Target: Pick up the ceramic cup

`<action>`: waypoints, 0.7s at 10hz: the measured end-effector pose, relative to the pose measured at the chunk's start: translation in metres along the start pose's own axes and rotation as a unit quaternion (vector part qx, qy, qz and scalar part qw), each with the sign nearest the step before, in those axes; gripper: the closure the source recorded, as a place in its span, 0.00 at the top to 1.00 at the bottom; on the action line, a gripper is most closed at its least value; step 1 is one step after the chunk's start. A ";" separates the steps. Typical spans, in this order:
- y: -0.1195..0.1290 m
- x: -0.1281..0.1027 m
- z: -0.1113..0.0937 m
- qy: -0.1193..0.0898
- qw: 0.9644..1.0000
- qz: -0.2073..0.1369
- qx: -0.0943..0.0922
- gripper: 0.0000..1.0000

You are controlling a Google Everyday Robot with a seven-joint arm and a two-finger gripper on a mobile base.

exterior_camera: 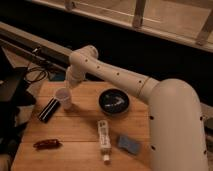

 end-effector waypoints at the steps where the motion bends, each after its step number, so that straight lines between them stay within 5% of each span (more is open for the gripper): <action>1: 0.001 0.001 0.001 -0.003 1.000 0.000 -0.001 0.71; 3: 0.003 -0.001 0.004 -0.012 1.000 -0.001 -0.005 0.80; 7: 0.013 -0.004 0.016 -0.033 0.999 0.000 -0.020 0.80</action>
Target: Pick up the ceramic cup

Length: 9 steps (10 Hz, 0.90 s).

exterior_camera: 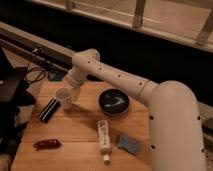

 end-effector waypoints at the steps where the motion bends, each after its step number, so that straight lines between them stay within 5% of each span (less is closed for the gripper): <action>1: 0.004 -0.002 0.008 -0.009 1.000 -0.001 -0.009 0.80; 5: 0.018 -0.014 0.041 -0.046 0.997 -0.007 -0.056 0.80; 8: 0.038 -0.012 0.076 -0.096 0.984 -0.001 -0.147 0.79; 9: 0.042 -0.009 0.087 -0.103 0.980 -0.003 -0.173 0.71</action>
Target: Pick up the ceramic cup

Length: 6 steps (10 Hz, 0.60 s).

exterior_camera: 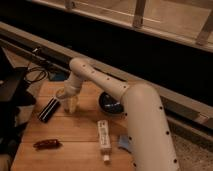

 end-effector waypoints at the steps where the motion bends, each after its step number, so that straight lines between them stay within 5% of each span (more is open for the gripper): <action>1: 0.000 0.002 0.003 0.006 1.000 -0.002 -0.002 0.61; 3: -0.001 -0.002 -0.006 0.008 1.000 -0.001 0.013 0.40; 6: 0.000 -0.014 -0.022 0.006 1.000 -0.005 0.006 0.12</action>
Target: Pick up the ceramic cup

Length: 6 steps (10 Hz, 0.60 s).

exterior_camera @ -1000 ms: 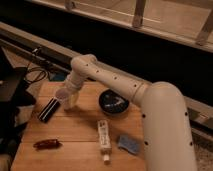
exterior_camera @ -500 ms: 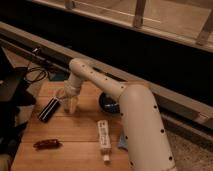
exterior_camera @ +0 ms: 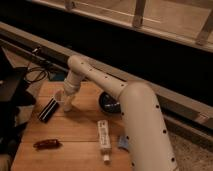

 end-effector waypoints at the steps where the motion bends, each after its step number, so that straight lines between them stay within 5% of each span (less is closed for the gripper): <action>1: 0.002 0.002 -0.004 -0.002 1.000 -0.005 0.001 0.03; 6: 0.001 -0.014 -0.031 -0.011 1.000 -0.015 0.003 0.02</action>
